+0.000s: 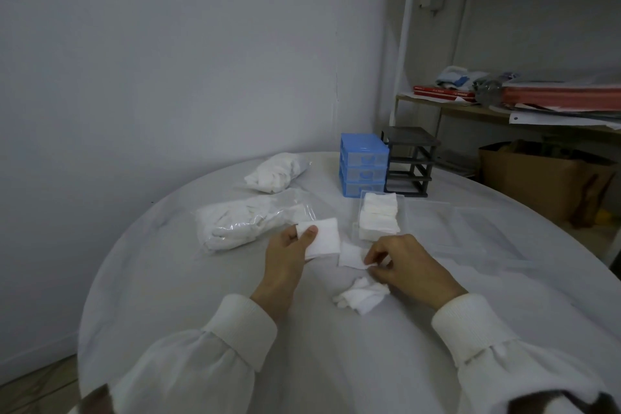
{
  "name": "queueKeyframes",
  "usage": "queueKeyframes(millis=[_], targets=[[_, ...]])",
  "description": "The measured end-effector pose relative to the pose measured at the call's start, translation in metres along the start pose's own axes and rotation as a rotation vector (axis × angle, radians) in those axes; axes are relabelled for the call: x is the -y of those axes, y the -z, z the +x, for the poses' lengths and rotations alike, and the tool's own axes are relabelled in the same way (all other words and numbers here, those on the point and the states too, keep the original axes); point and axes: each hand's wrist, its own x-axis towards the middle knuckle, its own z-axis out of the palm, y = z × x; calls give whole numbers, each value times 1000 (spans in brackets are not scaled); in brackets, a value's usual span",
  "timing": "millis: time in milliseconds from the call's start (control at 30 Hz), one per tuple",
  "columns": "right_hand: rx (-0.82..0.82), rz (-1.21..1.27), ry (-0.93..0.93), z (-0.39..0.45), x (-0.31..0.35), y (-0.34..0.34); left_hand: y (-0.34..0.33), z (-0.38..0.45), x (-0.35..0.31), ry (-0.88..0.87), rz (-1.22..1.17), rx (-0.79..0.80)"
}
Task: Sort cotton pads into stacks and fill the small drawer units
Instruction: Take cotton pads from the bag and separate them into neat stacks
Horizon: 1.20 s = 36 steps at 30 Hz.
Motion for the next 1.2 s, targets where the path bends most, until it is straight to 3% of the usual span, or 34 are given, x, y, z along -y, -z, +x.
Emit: queueKeyframes(millis=[133, 367, 533, 667, 867, 1200], targets=[[-80, 6, 17, -1, 3, 0, 0, 1, 2, -12, 24, -5], [-235, 542, 62, -1, 16, 10, 0, 1, 4, -68, 43, 9], [-211, 826, 68, -1, 24, 15, 0, 1, 4, -59, 40, 34], [-162, 1005, 28, -3, 29, 13, -4, -3, 3, -34, 25, 145], [-198, 948, -54, 0, 29, 3, -9, -11, -2, -7, -31, 280], [-342, 826, -84, -1, 30, 0, -12, -10, -4, 108, -111, 316]])
